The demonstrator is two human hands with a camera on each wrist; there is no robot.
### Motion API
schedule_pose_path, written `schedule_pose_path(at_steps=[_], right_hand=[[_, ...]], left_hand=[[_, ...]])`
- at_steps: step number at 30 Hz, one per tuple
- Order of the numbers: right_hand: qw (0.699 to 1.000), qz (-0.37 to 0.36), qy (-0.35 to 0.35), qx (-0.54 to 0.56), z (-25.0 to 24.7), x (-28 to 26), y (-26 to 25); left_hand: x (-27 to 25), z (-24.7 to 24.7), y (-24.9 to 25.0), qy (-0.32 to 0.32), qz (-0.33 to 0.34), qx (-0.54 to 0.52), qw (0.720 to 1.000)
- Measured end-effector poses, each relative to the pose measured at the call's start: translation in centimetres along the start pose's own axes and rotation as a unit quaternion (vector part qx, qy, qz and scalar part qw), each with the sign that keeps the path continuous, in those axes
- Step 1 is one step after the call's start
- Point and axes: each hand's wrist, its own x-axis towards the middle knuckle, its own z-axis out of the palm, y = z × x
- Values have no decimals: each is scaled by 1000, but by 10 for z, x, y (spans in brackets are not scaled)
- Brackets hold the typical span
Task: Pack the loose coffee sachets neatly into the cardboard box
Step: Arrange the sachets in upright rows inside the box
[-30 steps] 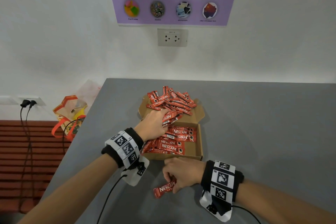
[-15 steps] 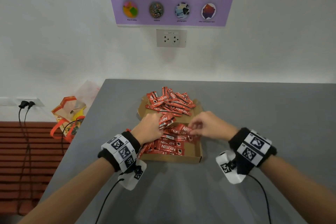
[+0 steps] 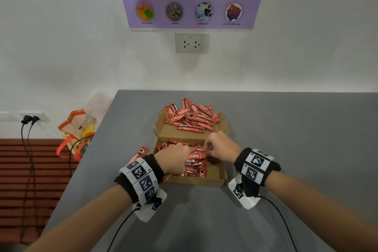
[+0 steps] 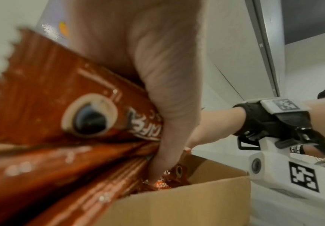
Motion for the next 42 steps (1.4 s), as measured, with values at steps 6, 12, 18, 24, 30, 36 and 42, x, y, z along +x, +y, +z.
schedule_pose_path(at_steps=[6,12,18,24,30,36,42], right_hand=[[997,-14,-7,-77,7,5,0],[993,-26,18,-111,11,5,3],[988,-50,-8,-142,5,0,3],[988,-54,-17,-146,-2,-7,0],[983,-60,-2,-175,8,-6,-2],[974,-13,-45,-221,11,-3,2],[988,-13,-13,-154,11,-2,2]], left_hand=[[1,7,7,-67,14,23,997],[3,4,8,-97,16,29,995],[6,4,12,-88,-8,42,995],[4,1,16,-88,-19,39,995],[1,1,16,-82,-14,33,996],[3,0,17,-92,-26,32,995],[6,0,16,-97,-33,22,995]])
